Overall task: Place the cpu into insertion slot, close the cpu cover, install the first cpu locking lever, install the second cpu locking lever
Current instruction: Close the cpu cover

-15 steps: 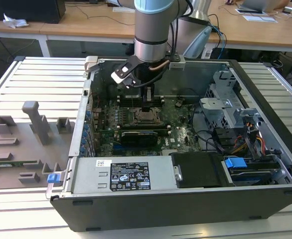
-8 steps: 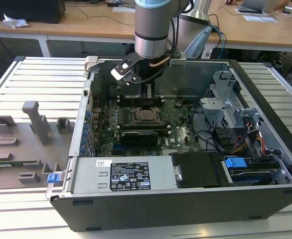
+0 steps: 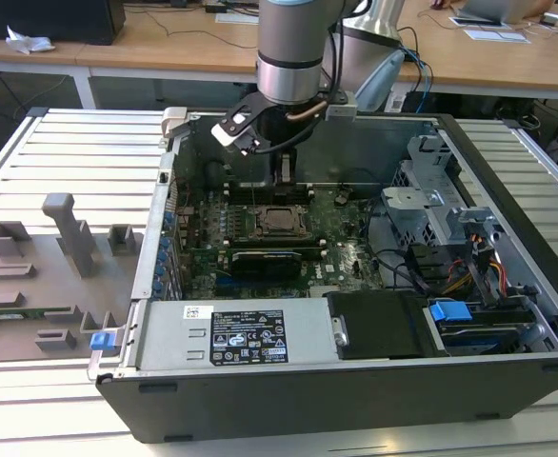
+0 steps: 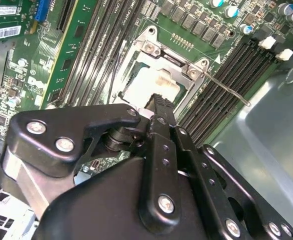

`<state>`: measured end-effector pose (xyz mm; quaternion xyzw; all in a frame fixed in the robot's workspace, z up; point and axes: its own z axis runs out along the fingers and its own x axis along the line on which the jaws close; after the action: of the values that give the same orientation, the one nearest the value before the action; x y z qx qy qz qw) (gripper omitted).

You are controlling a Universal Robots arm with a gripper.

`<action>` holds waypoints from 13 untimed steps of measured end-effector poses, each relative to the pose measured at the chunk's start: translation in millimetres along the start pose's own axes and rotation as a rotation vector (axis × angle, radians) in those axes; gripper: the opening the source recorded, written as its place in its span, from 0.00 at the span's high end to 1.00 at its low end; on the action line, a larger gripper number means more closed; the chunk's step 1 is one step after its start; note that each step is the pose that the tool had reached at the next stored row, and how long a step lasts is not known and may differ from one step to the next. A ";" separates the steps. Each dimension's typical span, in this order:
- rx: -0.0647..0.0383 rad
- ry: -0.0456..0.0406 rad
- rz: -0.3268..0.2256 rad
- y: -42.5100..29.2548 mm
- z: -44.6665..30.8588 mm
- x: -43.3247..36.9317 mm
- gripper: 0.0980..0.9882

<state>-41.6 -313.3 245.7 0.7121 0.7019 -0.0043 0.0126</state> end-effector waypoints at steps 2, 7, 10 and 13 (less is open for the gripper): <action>0.000 0.0000 0.000 0.1 -5.1 -0.1 0.99; 0.000 -0.0001 0.000 0.2 -12.4 -0.3 0.99; 0.000 0.0000 0.000 0.2 -14.1 -0.3 0.99; 0.000 0.0000 0.000 0.2 -17.0 -0.4 0.99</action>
<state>-41.6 -313.3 262.7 0.7121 0.7019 -0.0043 0.0126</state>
